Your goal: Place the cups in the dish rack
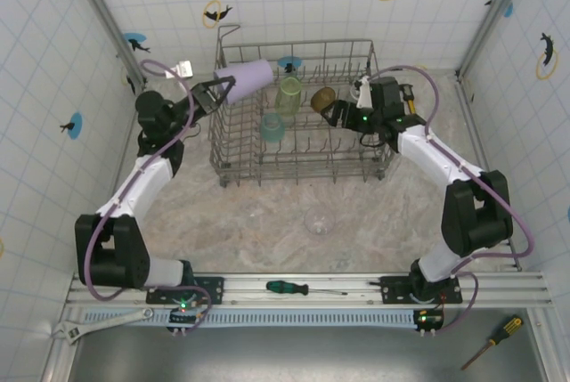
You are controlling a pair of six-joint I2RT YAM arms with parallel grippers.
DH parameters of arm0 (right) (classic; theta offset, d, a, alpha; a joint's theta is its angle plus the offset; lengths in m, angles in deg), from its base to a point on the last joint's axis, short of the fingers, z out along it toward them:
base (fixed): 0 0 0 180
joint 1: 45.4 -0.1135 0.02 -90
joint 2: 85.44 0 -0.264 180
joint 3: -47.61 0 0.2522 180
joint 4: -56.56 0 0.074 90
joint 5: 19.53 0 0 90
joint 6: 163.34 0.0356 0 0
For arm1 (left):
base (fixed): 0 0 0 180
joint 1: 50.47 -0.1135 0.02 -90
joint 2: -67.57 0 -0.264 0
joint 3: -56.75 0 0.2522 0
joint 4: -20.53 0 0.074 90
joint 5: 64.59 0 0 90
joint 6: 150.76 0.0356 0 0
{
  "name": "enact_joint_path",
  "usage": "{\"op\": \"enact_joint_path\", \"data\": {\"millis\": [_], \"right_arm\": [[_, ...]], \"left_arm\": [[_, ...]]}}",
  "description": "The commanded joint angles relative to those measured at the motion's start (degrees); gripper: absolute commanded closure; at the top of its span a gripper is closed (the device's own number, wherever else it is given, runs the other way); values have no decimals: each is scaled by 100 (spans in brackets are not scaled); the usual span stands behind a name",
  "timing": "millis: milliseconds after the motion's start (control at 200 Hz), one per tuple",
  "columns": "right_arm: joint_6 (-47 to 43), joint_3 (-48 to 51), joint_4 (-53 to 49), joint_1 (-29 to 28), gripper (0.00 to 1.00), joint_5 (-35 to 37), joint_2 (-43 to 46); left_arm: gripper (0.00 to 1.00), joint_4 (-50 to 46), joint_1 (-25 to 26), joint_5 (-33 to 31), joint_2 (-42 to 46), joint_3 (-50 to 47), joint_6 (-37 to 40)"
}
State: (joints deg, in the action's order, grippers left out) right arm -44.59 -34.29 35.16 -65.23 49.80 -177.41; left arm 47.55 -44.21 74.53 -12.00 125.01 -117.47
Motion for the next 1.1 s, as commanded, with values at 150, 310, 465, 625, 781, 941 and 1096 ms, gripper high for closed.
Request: {"op": "enact_joint_path", "data": {"millis": [150, 310, 465, 625, 781, 941, 1096], "right_arm": [[760, 169, 1744, 25, 1, -757, 294], [1012, 130, 2264, 28, 1, -809, 322], [1548, -33, 2781, 30, 1, -1158, 81], [2190, 99, 3647, 32, 1, -1361, 23], [2296, -166, 3688, -44, 1, -1495, -202], [2405, -467, 3703, -120, 1, -1548, -507], [2434, -727, 3743, -161, 1, -1518, -679]], "left_arm": [[100, 686, 580, 220, -497, 597, -164], [100, 920, 663, 100, -809, 644, -387], [100, 2056, 769, 422, -1313, 705, -1350], [100, 3494, 789, 422, -1880, 721, -2605], [100, 4536, 833, 324, -2331, 752, -3323], [100, 5322, 912, 300, -2687, 926, -3946], [100, 4871, 1015, 307, -2723, 948, -3719]]}}
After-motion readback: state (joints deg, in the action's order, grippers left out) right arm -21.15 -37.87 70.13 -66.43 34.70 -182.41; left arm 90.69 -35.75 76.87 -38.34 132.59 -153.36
